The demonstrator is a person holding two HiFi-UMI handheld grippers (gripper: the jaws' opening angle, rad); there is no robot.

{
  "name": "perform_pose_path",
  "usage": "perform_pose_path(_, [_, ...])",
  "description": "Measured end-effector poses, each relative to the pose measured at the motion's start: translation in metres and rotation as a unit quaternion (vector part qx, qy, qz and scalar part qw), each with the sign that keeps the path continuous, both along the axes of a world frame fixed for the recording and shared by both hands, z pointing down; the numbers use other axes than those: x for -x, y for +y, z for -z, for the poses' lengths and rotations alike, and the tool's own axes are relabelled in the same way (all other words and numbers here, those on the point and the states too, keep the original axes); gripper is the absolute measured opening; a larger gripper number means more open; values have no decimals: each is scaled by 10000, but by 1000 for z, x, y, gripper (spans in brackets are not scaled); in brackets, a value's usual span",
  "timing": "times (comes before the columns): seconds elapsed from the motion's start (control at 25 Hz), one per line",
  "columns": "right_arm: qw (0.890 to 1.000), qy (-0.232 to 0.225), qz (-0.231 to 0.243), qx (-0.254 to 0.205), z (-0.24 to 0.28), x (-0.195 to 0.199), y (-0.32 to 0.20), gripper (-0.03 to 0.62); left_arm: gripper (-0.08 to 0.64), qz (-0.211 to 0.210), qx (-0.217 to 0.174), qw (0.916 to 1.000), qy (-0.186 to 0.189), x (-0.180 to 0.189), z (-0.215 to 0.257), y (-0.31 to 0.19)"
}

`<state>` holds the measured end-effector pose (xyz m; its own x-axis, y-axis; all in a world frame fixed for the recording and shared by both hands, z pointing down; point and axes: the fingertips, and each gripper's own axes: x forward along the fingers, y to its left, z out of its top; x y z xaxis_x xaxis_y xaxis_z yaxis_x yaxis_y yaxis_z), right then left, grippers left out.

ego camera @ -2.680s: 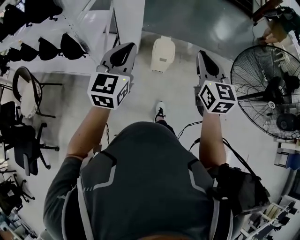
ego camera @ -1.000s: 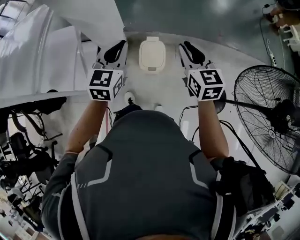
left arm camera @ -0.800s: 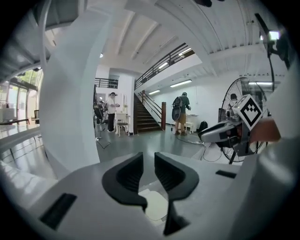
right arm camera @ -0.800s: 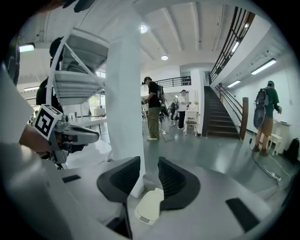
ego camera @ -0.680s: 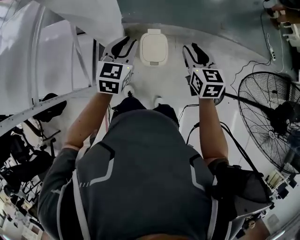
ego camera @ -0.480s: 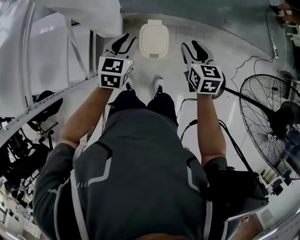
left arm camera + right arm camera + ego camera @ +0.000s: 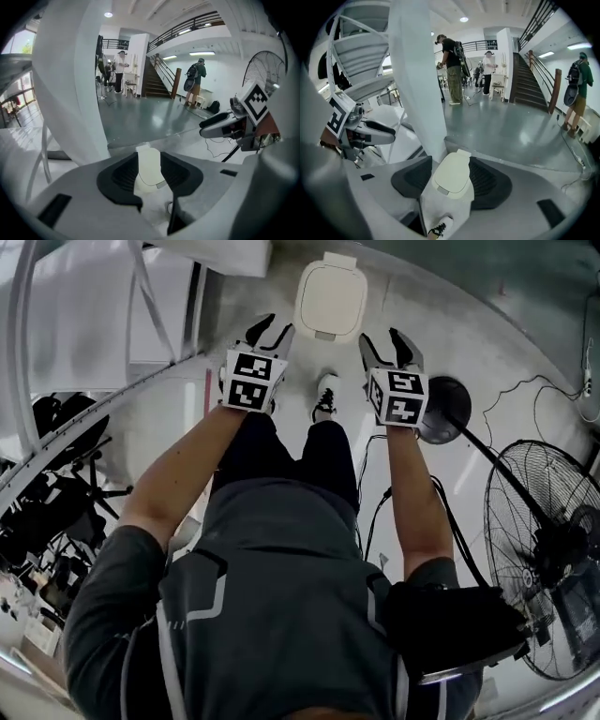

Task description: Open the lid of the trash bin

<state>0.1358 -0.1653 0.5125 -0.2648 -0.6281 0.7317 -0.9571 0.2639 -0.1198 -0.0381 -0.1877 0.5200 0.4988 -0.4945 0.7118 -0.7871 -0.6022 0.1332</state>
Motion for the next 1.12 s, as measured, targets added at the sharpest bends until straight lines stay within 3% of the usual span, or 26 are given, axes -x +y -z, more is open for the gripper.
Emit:
perform_pose_path(0.12, [9994,-30,99,338,-43,5,5,262,152,111,308,9994,-98,-4,-40,9])
perform_pose_path(0.36, [9953,-166,84,953,-122,12,12,282,222,-189,699,9968,-333,-19,-118,24])
perform_pose_path(0.52, [9917,-253,31,1262,-171,17,23,287,229,93,1051,9934,-440,-20,-163,29])
perform_pose_path(0.72, [9872,-319,-2,1566,-225,24,33,287,267,147,1461,9882,-434,-24,-204,34])
perform_pose_path(1.12, [9725,-859,-705,2045,-317,22,46,304,288,435,1945,9786,-516,-32,-297,45])
